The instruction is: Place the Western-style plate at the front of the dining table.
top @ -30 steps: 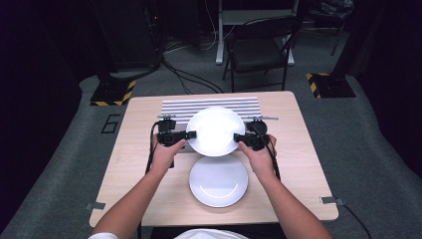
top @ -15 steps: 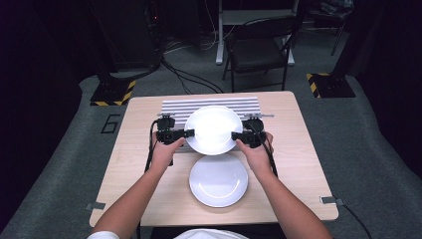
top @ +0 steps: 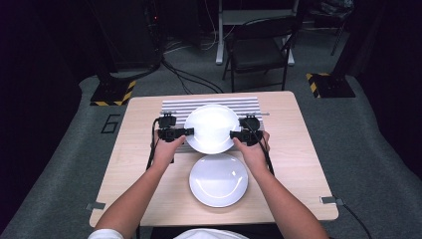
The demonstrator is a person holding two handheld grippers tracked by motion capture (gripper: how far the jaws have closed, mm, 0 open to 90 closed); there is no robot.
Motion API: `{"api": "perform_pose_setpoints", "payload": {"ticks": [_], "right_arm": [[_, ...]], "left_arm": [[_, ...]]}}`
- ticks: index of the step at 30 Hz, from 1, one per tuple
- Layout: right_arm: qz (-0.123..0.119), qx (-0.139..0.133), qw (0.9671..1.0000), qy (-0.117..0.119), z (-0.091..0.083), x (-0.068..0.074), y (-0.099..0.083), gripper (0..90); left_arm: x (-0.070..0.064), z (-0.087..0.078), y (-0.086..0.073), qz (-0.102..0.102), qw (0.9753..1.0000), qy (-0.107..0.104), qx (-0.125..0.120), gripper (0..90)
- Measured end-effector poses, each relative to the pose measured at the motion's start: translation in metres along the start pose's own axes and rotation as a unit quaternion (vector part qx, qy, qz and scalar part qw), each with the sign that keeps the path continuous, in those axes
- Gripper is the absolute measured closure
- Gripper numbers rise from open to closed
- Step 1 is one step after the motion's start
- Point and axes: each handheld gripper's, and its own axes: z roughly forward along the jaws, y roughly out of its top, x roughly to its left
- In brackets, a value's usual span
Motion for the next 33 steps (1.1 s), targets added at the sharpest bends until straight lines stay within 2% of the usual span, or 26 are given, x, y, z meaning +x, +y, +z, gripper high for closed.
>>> {"api": "perform_pose_setpoints", "payload": {"ticks": [3, 5, 18, 25, 28, 33], "right_arm": [[0.006, 0.004, 1.0000, -0.004, 0.003, 0.001, 0.001, 57.7], [-0.001, 0.002, 1.0000, -0.005, 0.006, 0.000, 0.001, 57.7], [-0.001, 0.011, 0.9998, -0.014, 0.025, 0.003, 0.004, 57.7], [0.006, 0.016, 0.9997, -0.017, 0.035, 0.000, 0.006, 57.6], [0.007, 0.018, 0.9996, -0.020, 0.038, -0.001, 0.008, 57.6], [0.006, 0.019, 0.9996, -0.022, 0.045, -0.001, 0.010, 57.6]], "left_arm": [[0.002, 0.003, 0.000, -0.002, 1.0000, 0.003, 0.003, 59.1], [0.003, 0.005, 0.000, -0.005, 1.0000, 0.005, 0.003, 59.1], [0.014, 0.016, 0.002, -0.016, 0.9996, 0.018, 0.011, 59.1], [0.017, 0.022, 0.002, -0.016, 0.9995, 0.022, 0.013, 59.1], [0.017, 0.026, 0.001, -0.022, 0.9994, 0.024, 0.011, 59.1], [0.020, 0.029, 0.002, -0.019, 0.9992, 0.029, 0.016, 59.1]]}}
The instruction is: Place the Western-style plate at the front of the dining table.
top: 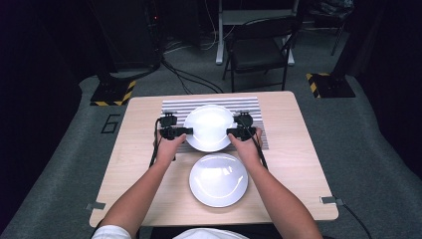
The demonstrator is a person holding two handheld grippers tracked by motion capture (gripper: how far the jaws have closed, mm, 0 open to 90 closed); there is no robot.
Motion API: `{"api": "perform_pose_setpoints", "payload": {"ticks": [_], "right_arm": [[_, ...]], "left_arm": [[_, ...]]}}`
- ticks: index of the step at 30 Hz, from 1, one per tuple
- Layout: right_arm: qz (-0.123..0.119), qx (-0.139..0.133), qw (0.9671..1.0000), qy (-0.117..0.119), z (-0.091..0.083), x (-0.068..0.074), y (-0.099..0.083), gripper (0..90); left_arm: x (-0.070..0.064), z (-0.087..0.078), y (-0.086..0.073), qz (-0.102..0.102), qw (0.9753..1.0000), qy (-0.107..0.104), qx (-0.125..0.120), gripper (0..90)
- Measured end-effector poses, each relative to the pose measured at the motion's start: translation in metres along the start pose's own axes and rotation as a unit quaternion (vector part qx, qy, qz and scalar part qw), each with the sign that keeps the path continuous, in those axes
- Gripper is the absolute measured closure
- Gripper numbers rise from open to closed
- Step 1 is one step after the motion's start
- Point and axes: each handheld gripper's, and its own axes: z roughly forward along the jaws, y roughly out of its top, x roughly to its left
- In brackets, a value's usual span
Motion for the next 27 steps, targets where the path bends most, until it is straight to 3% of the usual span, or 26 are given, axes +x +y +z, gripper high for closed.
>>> {"api": "perform_pose_setpoints", "payload": {"ticks": [8, 15, 21, 27], "right_arm": [[0.008, 0.008, 0.9999, -0.006, 0.010, -0.001, 0.003, 57.6], [0.019, 0.011, 0.9998, 0.000, 0.014, -0.004, 0.005, 57.6], [0.027, 0.007, 0.9996, -0.002, 0.013, -0.006, 0.015, 57.7], [0.033, 0.005, 0.9995, 0.001, 0.015, -0.008, 0.025, 57.8]], "left_arm": [[0.002, 0.006, 0.002, -0.001, 1.0000, 0.008, 0.004, 59.2], [0.000, 0.007, 0.009, 0.010, 0.9998, 0.015, 0.009, 59.4], [-0.001, 0.008, 0.016, -0.005, 1.0000, 0.004, 0.003, 59.4], [-0.001, 0.008, 0.023, -0.002, 1.0000, 0.001, -0.001, 59.5]]}}
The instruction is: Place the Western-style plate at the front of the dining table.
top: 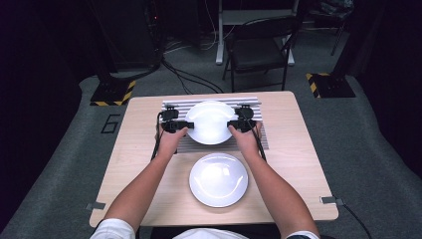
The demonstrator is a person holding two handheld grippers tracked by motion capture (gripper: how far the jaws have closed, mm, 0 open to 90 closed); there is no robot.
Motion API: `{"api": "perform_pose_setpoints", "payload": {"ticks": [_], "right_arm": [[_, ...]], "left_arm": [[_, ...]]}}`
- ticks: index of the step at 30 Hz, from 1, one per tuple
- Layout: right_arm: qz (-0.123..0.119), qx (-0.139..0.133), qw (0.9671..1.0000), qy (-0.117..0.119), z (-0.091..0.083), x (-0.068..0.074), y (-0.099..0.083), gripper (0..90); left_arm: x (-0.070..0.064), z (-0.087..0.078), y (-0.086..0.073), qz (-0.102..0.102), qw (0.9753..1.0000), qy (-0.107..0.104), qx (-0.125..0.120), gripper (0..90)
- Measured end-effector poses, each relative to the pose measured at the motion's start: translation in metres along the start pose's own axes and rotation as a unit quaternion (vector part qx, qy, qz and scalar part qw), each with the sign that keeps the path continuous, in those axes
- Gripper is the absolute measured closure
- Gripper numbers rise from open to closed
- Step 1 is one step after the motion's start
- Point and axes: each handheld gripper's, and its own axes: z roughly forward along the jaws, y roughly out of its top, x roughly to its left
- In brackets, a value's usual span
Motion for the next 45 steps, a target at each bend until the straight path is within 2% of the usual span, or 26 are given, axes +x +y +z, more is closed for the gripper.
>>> {"api": "perform_pose_setpoints", "payload": {"ticks": [2, 4, 11, 14, 19, 20, 25, 26, 31, 33, 37, 40, 45], "right_arm": [[-0.009, -0.005, 0.9999, -0.005, 0.000, 0.001, 0.003, 58.0], [-0.011, -0.005, 0.9999, -0.004, 0.000, 0.003, 0.005, 57.9], [-0.008, -0.004, 1.0000, -0.001, 0.006, 0.002, 0.011, 57.9], [-0.004, 0.003, 1.0000, -0.003, 0.010, 0.003, 0.012, 57.9], [-0.013, 0.003, 0.9999, -0.009, 0.017, 0.003, 0.012, 57.9], [-0.013, 0.005, 0.9999, -0.009, 0.019, 0.003, 0.011, 57.9], [-0.010, 0.012, 0.9998, -0.012, 0.028, 0.003, 0.010, 57.9], [-0.004, 0.017, 0.9998, -0.012, 0.029, 0.003, 0.010, 57.8], [-0.009, 0.013, 0.9998, -0.010, 0.037, -0.001, 0.010, 57.8], [-0.002, 0.017, 0.9998, -0.011, 0.039, -0.001, 0.011, 57.8], [0.002, 0.018, 0.9998, -0.011, 0.044, -0.001, 0.010, 57.8], [-0.010, 0.014, 0.9998, -0.010, 0.047, -0.002, 0.010, 57.9], [-0.003, 0.019, 0.9997, -0.015, 0.050, -0.005, 0.011, 57.8]], "left_arm": [[0.000, 0.001, 0.002, -0.004, 1.0000, -0.001, 0.001, 59.4], [0.002, 0.001, 0.005, 0.002, 1.0000, 0.002, 0.002, 59.5], [0.004, 0.004, 0.012, -0.001, 1.0000, 0.007, 0.001, 59.8], [0.007, 0.007, 0.012, -0.002, 1.0000, 0.008, 0.004, 59.8], [0.011, 0.015, 0.012, -0.007, 0.9999, 0.012, 0.008, 59.8], [0.013, 0.016, 0.012, -0.003, 0.9999, 0.012, 0.010, 59.8], [0.016, 0.022, 0.011, -0.002, 0.9998, 0.018, 0.012, 59.9], [0.016, 0.023, 0.011, -0.003, 0.9998, 0.018, 0.012, 59.9], [0.020, 0.030, 0.012, -0.004, 0.9997, 0.017, 0.016, 59.9], [0.021, 0.032, 0.012, -0.005, 0.9997, 0.018, 0.016, 59.9], [0.023, 0.036, 0.012, -0.005, 0.9996, 0.021, 0.017, 60.0], [0.023, 0.038, 0.012, -0.008, 0.9995, 0.024, 0.017, 59.9], [0.021, 0.043, 0.012, -0.007, 0.9994, 0.027, 0.019, 59.9]]}}
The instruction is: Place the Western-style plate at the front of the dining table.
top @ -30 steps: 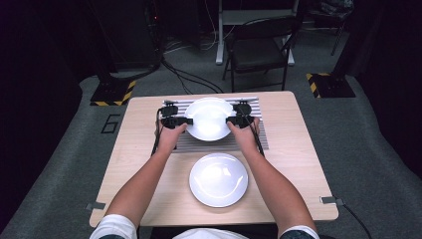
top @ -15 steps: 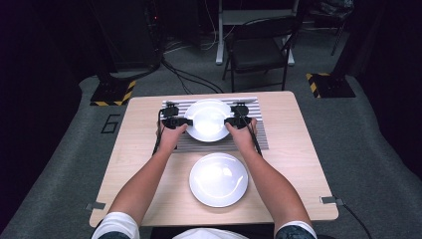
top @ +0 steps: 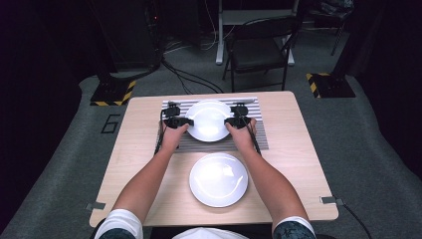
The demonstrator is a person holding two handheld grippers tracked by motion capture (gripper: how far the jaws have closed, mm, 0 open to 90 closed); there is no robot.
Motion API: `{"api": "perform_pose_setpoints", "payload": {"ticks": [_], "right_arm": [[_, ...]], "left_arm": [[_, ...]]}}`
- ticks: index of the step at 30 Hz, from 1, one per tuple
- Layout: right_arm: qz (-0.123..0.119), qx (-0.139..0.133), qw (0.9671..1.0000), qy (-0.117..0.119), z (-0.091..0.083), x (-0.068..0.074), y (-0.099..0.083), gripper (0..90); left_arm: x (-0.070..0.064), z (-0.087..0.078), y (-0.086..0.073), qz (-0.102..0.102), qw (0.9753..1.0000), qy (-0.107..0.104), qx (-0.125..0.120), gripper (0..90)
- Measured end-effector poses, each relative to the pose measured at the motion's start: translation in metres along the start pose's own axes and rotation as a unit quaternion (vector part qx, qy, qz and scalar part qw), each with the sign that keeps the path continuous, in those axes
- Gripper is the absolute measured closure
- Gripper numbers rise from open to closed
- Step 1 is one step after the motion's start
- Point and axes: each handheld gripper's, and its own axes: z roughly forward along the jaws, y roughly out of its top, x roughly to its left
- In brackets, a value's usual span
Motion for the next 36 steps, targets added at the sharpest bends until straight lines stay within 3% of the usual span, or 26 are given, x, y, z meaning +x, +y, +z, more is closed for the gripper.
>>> {"api": "perform_pose_setpoints", "payload": {"ticks": [3, 8, 16, 22, 36], "right_arm": [[0.006, 0.003, 1.0000, -0.002, 0.001, -0.002, 0.000, 57.8], [-0.012, 0.004, 0.9999, -0.007, 0.003, -0.004, 0.000, 57.9], [-0.012, 0.005, 0.9999, -0.011, 0.008, -0.004, -0.001, 57.9], [-0.004, 0.013, 0.9999, -0.010, 0.011, -0.006, -0.001, 57.9], [-0.016, 0.011, 0.9996, -0.021, 0.018, -0.003, -0.005, 57.9]], "left_arm": [[-0.001, 0.003, 0.000, 0.003, 1.0000, 0.000, 0.000, 59.9], [0.000, 0.007, 0.000, 0.002, 1.0000, -0.001, 0.006, 59.9], [0.001, 0.011, -0.001, 0.006, 0.9999, 0.003, 0.009, 59.9], [0.002, 0.015, -0.002, 0.003, 0.9999, 0.003, 0.012, 59.9], [0.005, 0.021, -0.005, -0.005, 0.9998, 0.013, 0.014, 59.7]]}}
